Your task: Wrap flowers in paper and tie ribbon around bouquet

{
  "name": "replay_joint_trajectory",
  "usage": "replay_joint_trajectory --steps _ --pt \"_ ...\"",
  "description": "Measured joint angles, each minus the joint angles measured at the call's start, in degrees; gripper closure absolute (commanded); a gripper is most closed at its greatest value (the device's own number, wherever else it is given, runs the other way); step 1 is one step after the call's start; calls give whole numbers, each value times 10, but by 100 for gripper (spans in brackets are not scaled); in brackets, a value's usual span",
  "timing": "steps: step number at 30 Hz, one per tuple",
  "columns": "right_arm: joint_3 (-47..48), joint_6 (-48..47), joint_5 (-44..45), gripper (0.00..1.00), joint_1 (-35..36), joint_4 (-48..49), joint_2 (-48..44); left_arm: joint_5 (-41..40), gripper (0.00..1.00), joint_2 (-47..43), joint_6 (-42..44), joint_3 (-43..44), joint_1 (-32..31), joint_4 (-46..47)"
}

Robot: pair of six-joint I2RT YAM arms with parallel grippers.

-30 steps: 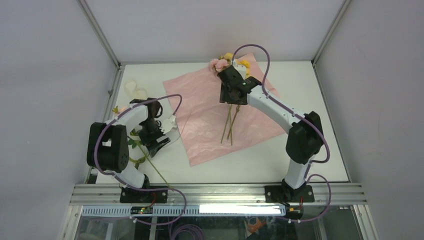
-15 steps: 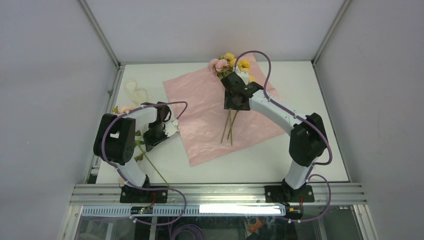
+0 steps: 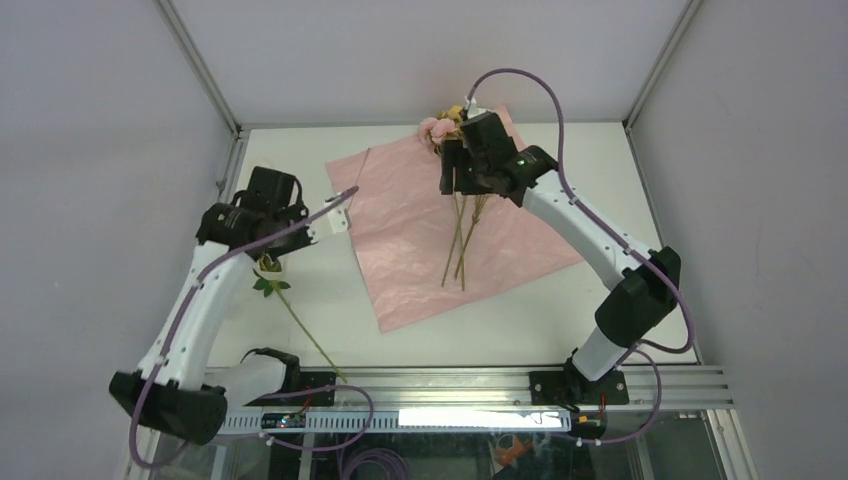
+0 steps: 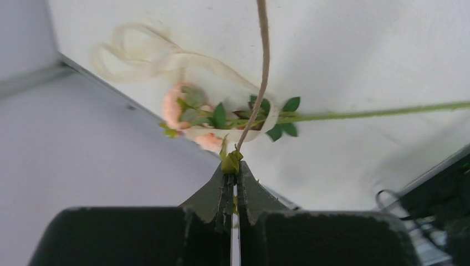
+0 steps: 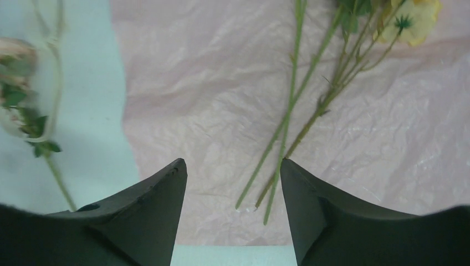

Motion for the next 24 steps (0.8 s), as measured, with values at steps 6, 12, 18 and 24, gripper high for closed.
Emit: replay_joint_trajectory --steps 6,12,18,24 --pt "87 -17 -134 24 -45 -2 -28 11 100 -149 236 21 -56 -73" --pt "140 33 -270 15 -40 23 -2 77 100 -295 490 -69 -61 -18" --pt "162 100 -370 17 54 72 92 119 100 -273 591 -90 -61 50" --pt "164 160 -410 25 130 119 163 150 100 -277 618 -138 -68 135"
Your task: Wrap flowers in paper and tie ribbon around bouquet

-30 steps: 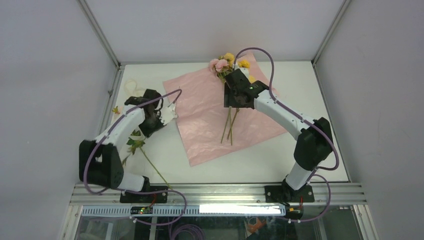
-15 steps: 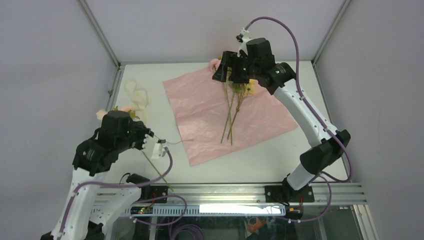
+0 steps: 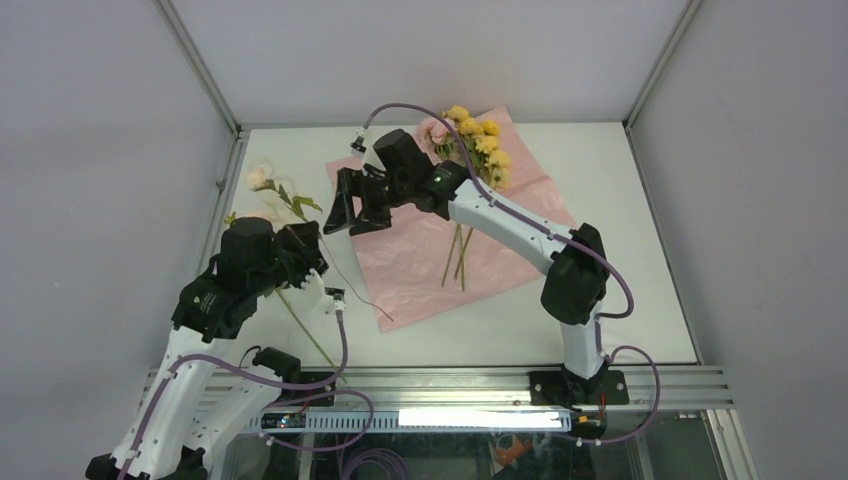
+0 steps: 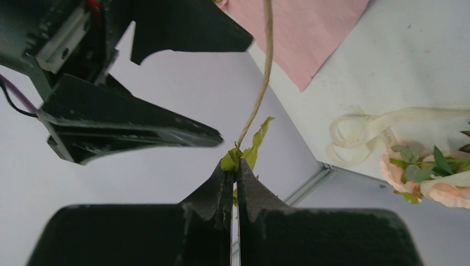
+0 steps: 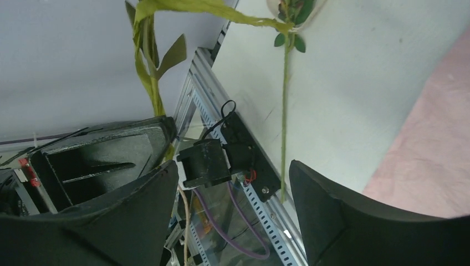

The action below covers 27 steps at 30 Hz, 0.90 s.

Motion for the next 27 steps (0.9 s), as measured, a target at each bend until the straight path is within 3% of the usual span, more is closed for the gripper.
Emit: replay_joint_trajectory --steps 14,17,27 --pt "-25 55 -19 39 17 75 3 15 100 -36 11 -94 0 170" --pt "-28 54 -17 39 14 75 2 17 100 -39 12 -119 0 211" --pt "-28 13 -24 55 29 38 -22 38 100 -35 16 -142 0 322"
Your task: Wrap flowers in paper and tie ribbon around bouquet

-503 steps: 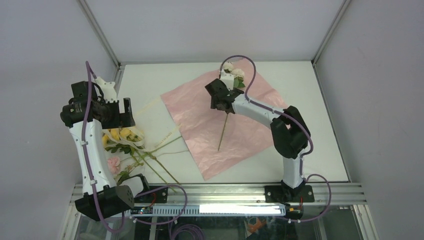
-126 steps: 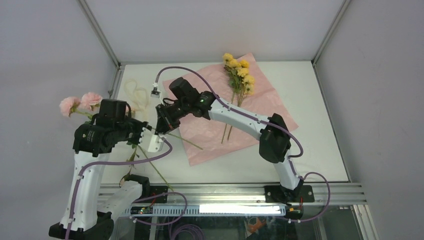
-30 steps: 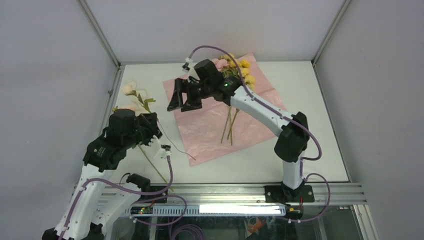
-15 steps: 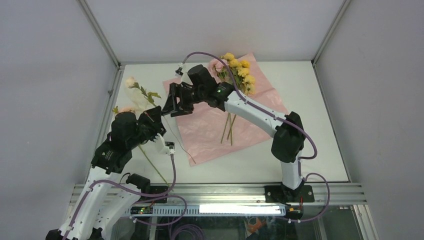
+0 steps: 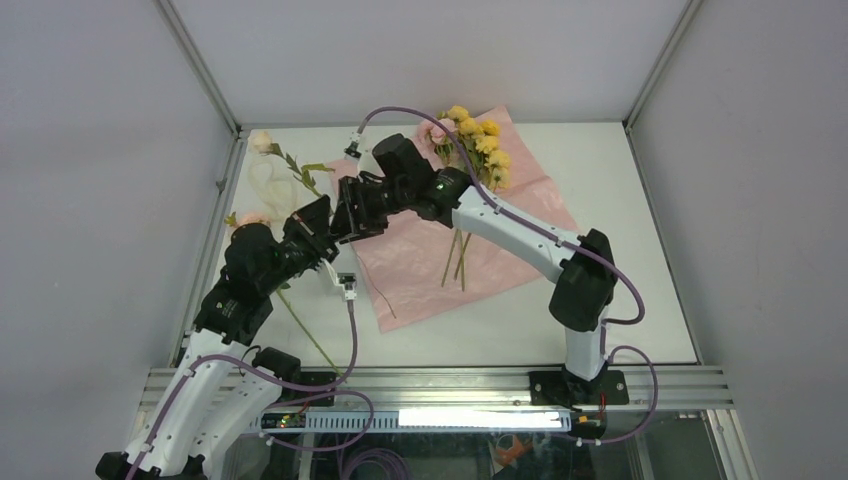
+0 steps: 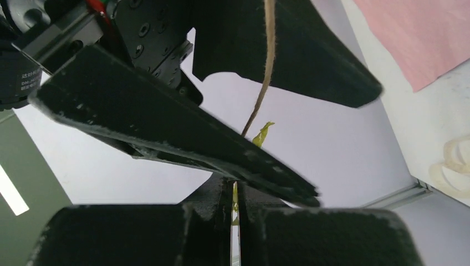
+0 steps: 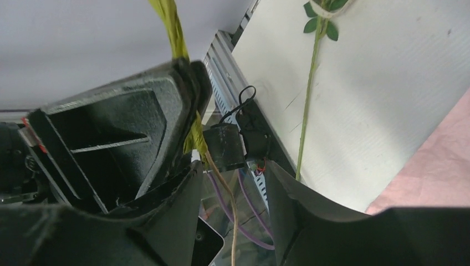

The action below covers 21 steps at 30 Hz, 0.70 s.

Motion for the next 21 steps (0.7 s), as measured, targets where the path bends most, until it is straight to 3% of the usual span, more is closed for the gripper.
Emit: replay_joint_trajectory --steps 2,5,9,10,12,13,16,21 --pt "0 -6 -3 65 7 -5 -1 3 100 0 2 0 0 10" --pt "0 -13 -3 100 12 -12 -1 5 100 0 5 0 0 14" --pt "0 -17 10 100 10 -16 -3 4 100 0 6 0 0 13" --pt "0 -17 16 100 11 -17 -4 3 87 0 7 0 0 12" --pt "-9 -15 33 100 10 -17 -12 2 8 0 9 0 0 7" --pt "-18 -10 51 100 8 -17 -19 0 2 1 11 2 0 0" --pt "-51 10 104 100 -15 -15 -40 -15 1 13 -30 18 0 -24" --pt "-134 42 274 100 -85 -6 -82 -96 1 110 -229 162 0 -143"
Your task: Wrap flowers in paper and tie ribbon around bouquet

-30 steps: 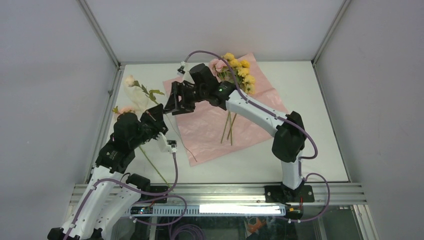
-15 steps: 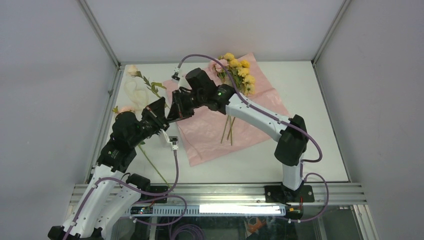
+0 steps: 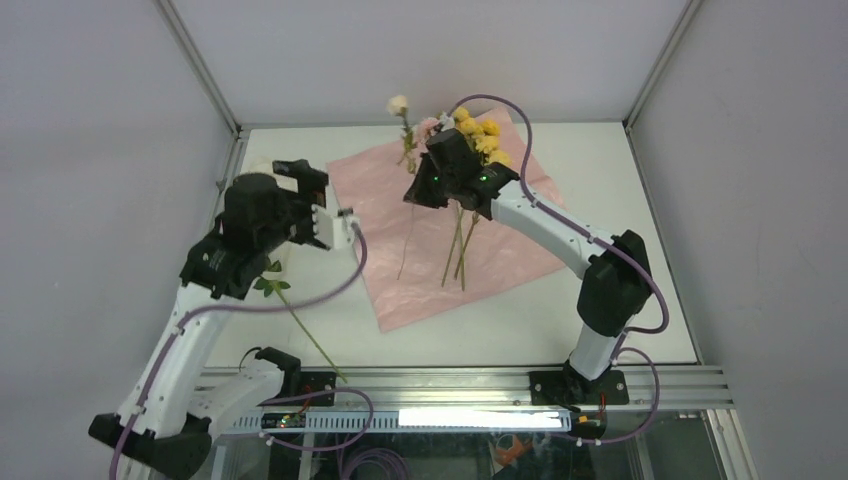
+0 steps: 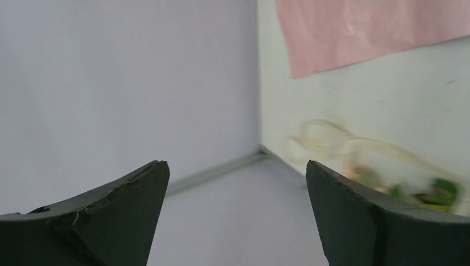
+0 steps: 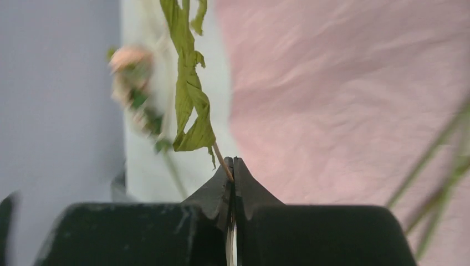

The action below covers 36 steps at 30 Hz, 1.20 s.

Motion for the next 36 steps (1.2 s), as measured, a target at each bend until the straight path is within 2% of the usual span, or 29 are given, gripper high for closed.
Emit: replay_joint_trajectory --steps 4,6,8,10,11,12,15,19,22,26,28,31,33,36 --pt "-33 -13 149 100 -32 0 0 -45 1 149 -297 224 19 -164" --pt "-37 -28 207 100 -35 0 12 -24 1 188 -425 267 58 -219" --pt "-35 -41 246 99 -38 0 31 10 2 217 -562 277 130 -276" --pt "-29 -57 281 71 -44 -8 68 31 4 251 -701 273 221 -336" --pt "-26 -59 289 60 -47 -10 80 37 5 260 -734 268 241 -347" --pt "-15 -68 301 50 -54 -27 104 43 5 276 -803 253 286 -362" --pt "17 -83 328 35 -69 -64 163 38 7 304 -940 195 365 -392" --pt "28 -100 357 32 -79 -108 189 19 12 322 -1060 139 388 -414" --pt "36 -105 368 32 -77 -124 182 0 23 323 -1130 114 387 -414" --pt "36 -114 367 32 -70 -132 147 -39 25 324 -1207 64 386 -390" --pt "36 -118 363 33 -66 -134 127 -56 27 329 -1231 41 383 -376" --pt "35 -123 355 34 -60 -136 93 -90 37 364 -1261 32 383 -348" --pt "35 -124 350 34 -58 -139 74 -114 39 395 -1273 35 384 -328" --pt "31 -126 349 34 -57 -145 54 -124 34 426 -1289 45 395 -315"
